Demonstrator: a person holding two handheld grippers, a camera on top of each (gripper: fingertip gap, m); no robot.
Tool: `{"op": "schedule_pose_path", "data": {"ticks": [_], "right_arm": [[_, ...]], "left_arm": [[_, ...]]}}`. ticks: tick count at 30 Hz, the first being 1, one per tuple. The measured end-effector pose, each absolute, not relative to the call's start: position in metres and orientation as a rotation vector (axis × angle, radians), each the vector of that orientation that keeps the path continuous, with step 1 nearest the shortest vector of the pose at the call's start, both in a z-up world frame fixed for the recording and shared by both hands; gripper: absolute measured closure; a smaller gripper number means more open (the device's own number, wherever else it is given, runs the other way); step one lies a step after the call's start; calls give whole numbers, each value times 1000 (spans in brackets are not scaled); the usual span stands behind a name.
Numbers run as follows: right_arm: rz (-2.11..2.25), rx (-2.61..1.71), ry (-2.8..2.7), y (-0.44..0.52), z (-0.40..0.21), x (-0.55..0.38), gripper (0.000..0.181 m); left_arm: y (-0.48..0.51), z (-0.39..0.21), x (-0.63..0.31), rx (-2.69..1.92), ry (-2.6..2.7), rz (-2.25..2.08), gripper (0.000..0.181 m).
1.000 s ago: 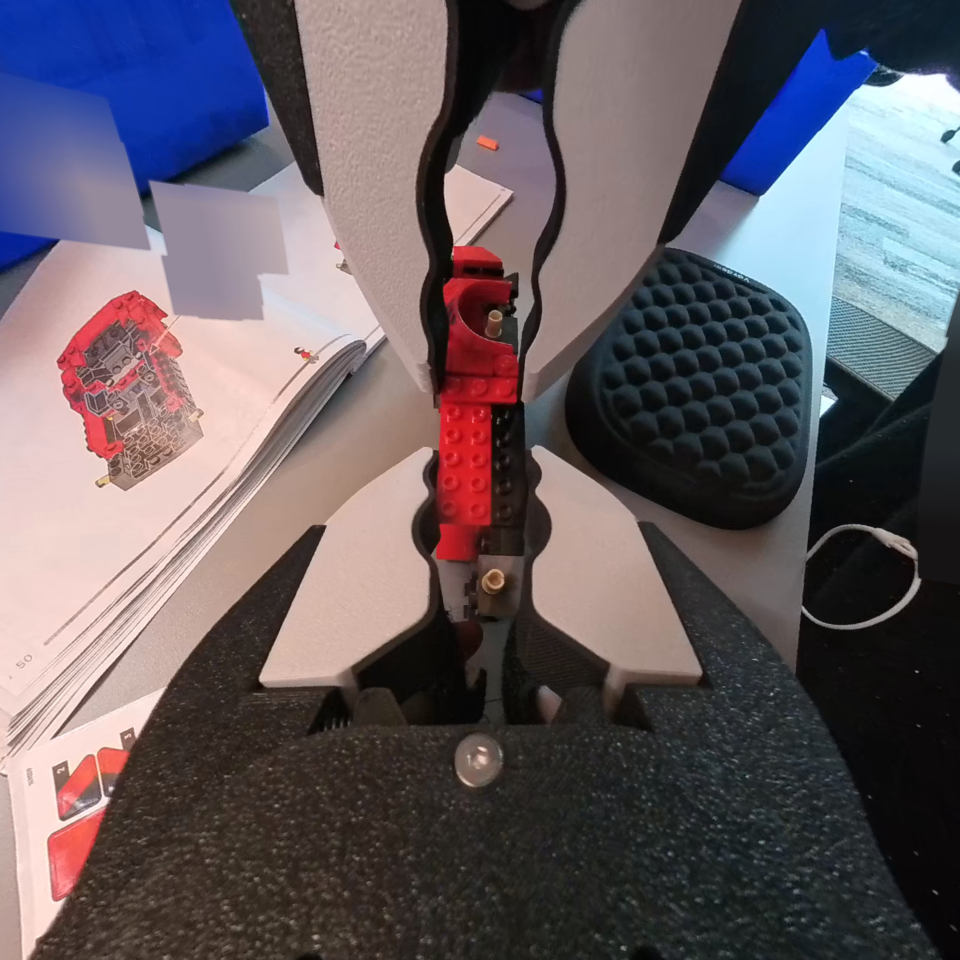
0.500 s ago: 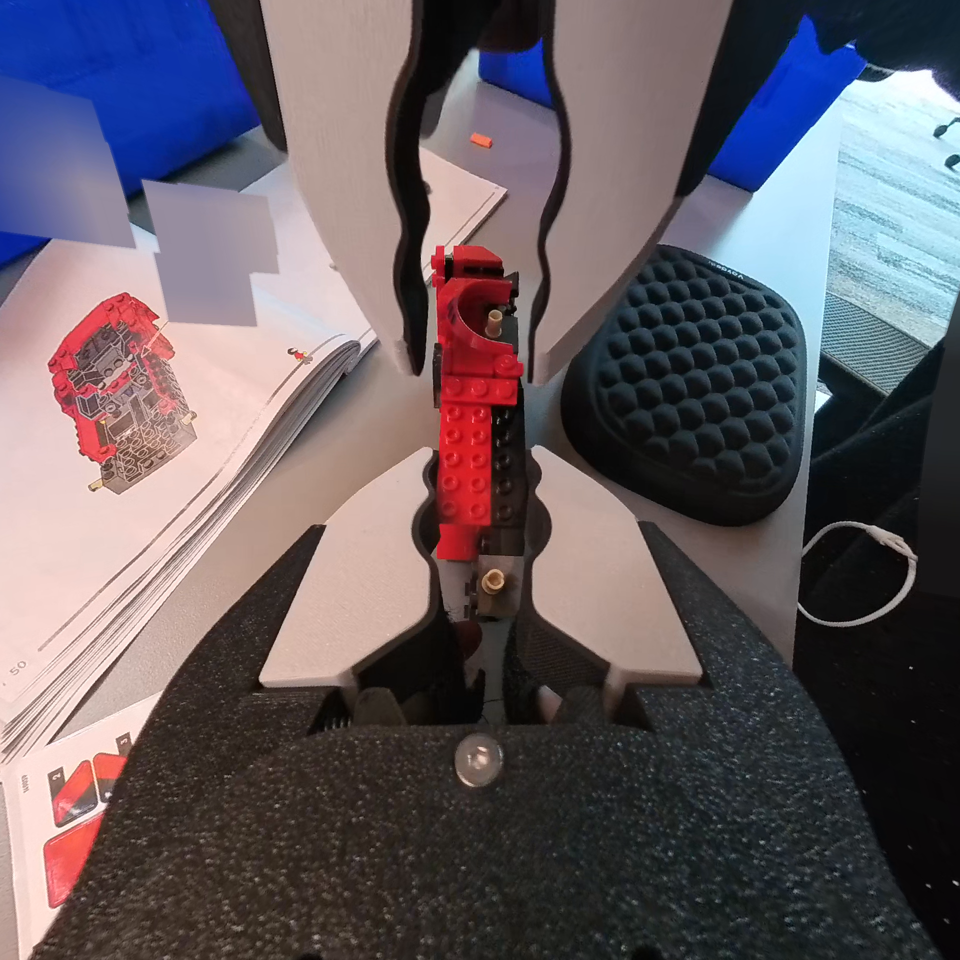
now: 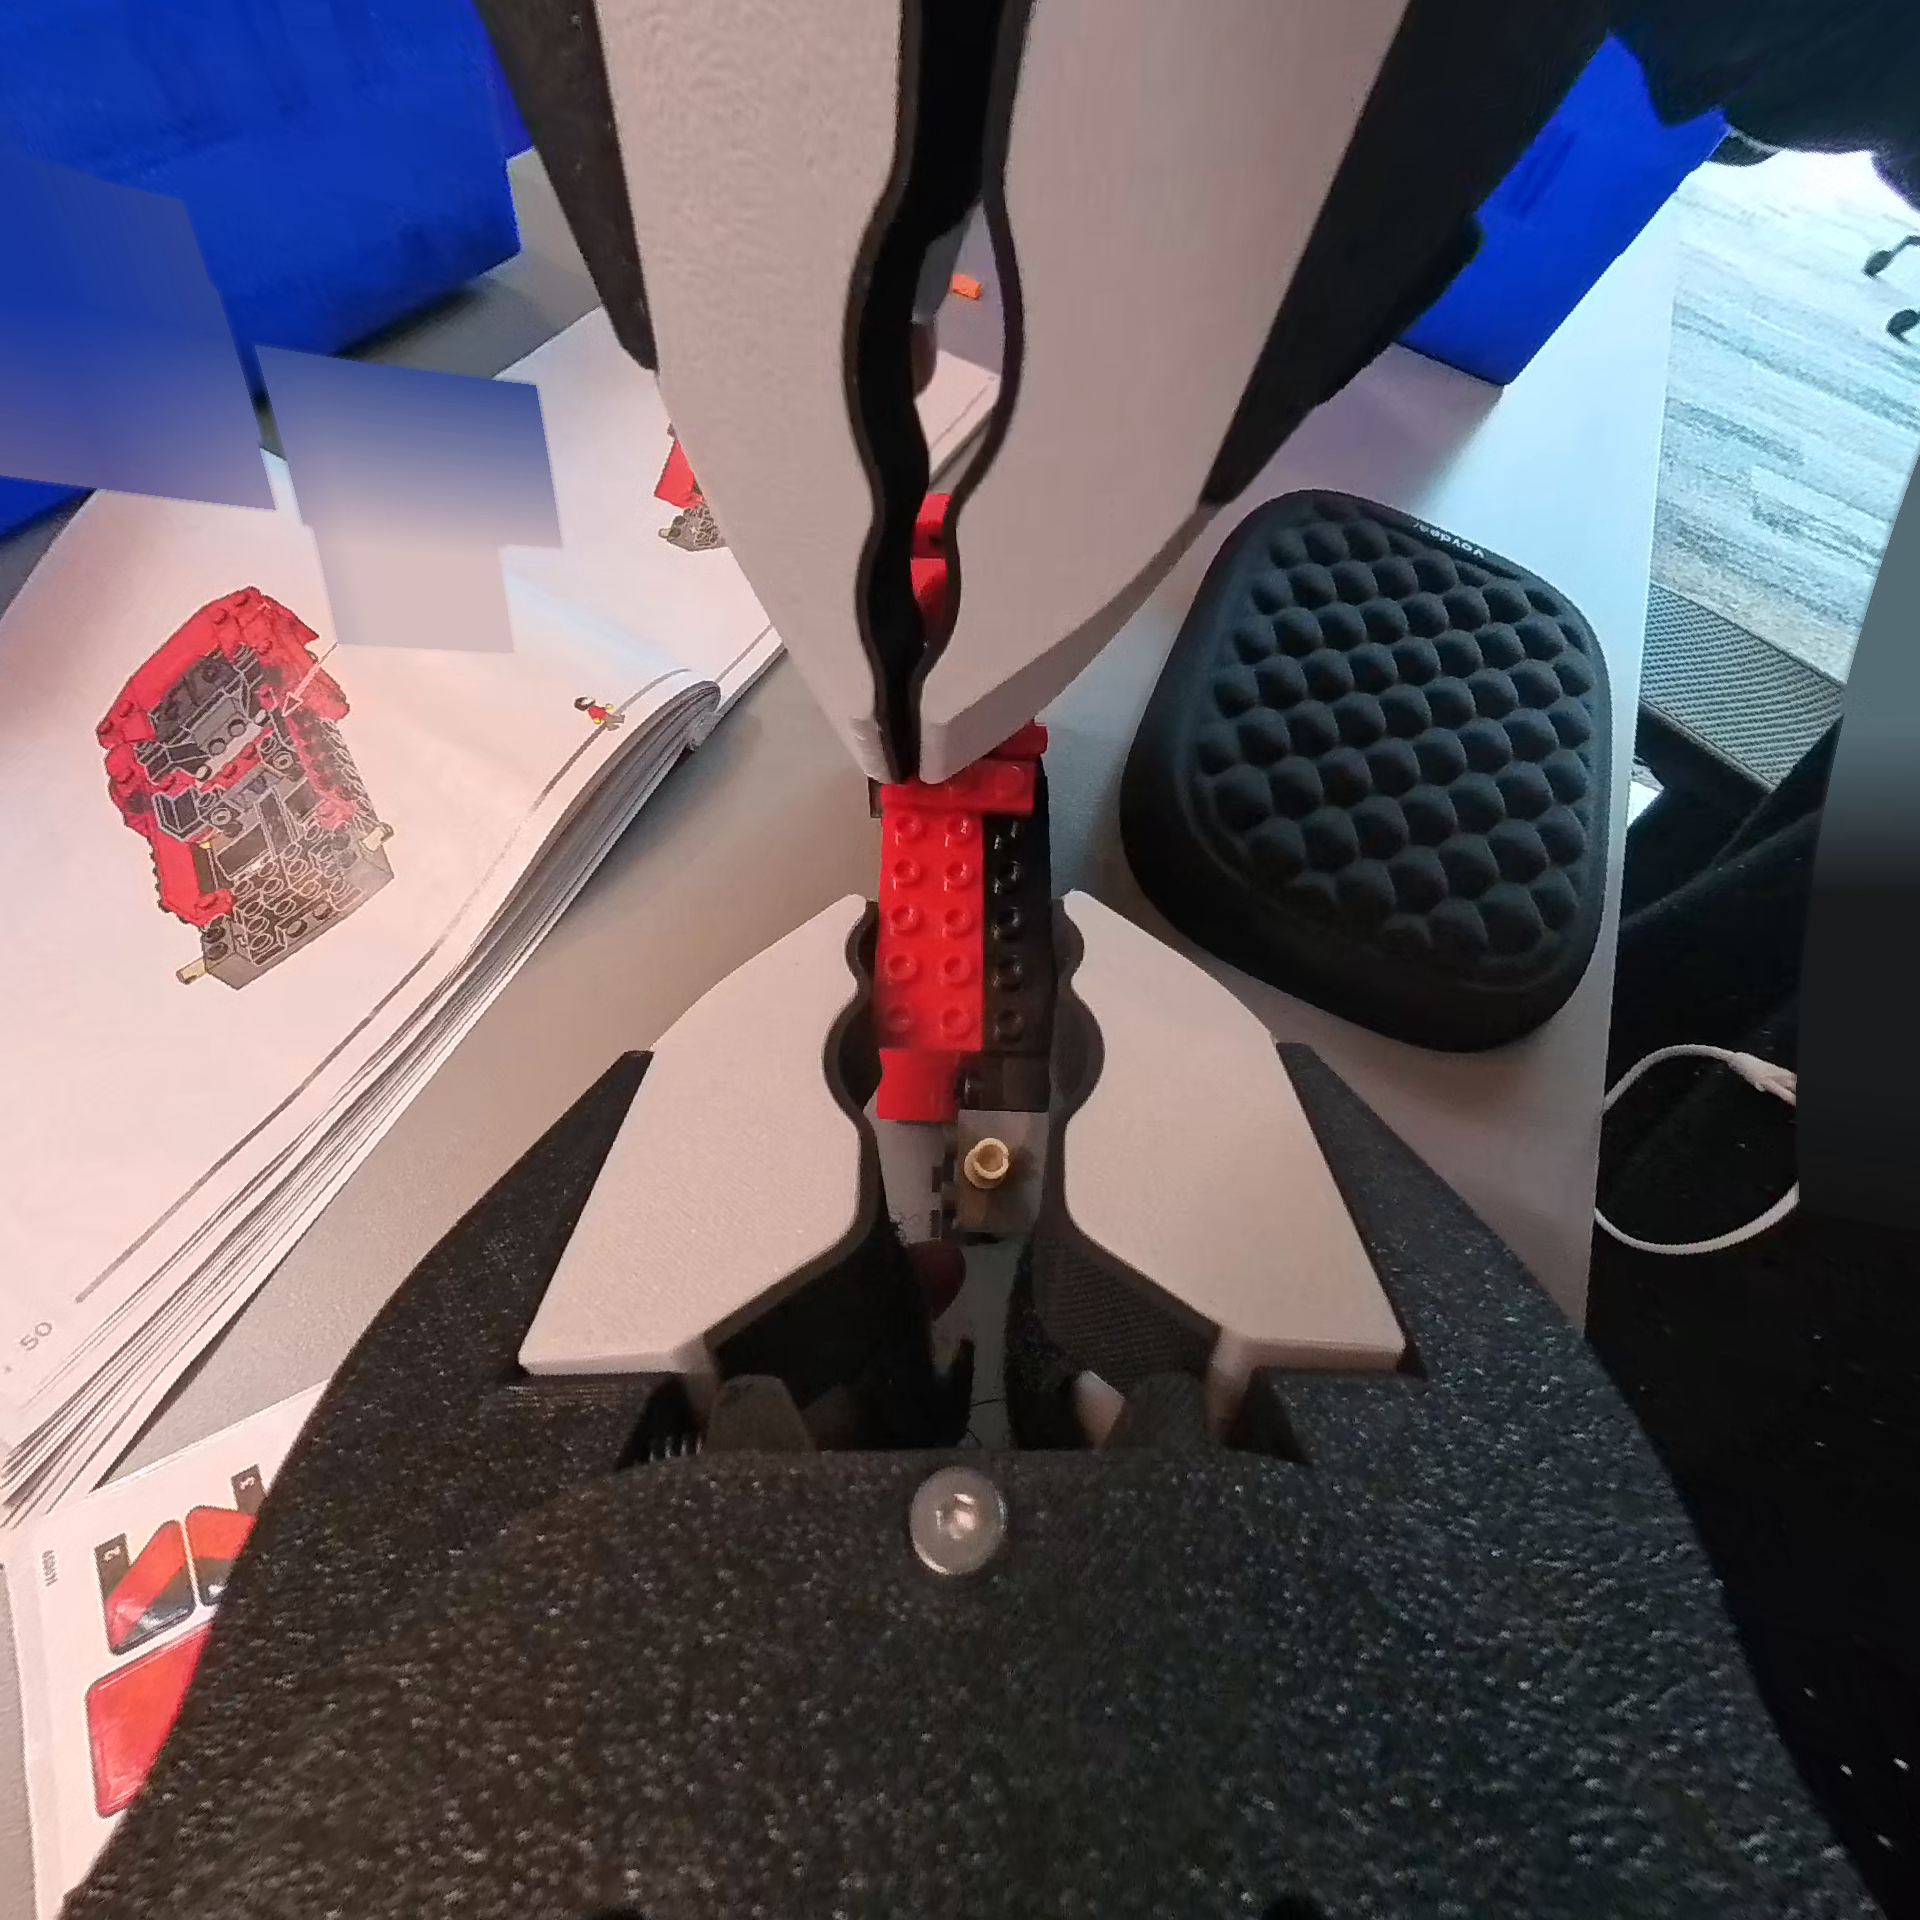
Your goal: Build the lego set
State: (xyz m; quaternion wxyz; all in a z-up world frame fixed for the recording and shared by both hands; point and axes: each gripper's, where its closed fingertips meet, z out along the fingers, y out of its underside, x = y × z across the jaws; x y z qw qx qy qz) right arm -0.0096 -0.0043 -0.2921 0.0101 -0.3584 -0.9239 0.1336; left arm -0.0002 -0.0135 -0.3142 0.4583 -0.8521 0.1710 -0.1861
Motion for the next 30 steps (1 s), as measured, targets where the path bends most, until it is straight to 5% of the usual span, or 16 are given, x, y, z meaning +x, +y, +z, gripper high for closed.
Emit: {"op": "schedule_pose_path", "data": {"ticks": [1, 30], "right_arm": [[402, -1096, -2885, -4, -292, -10, 181], [375, -972, -2877, -4, -292, -9, 181]], "left_arm": [[-13, -314, 0, -2099, 420, -460, 153], [-14, -314, 1, -2094, 436, -461, 153]]}}
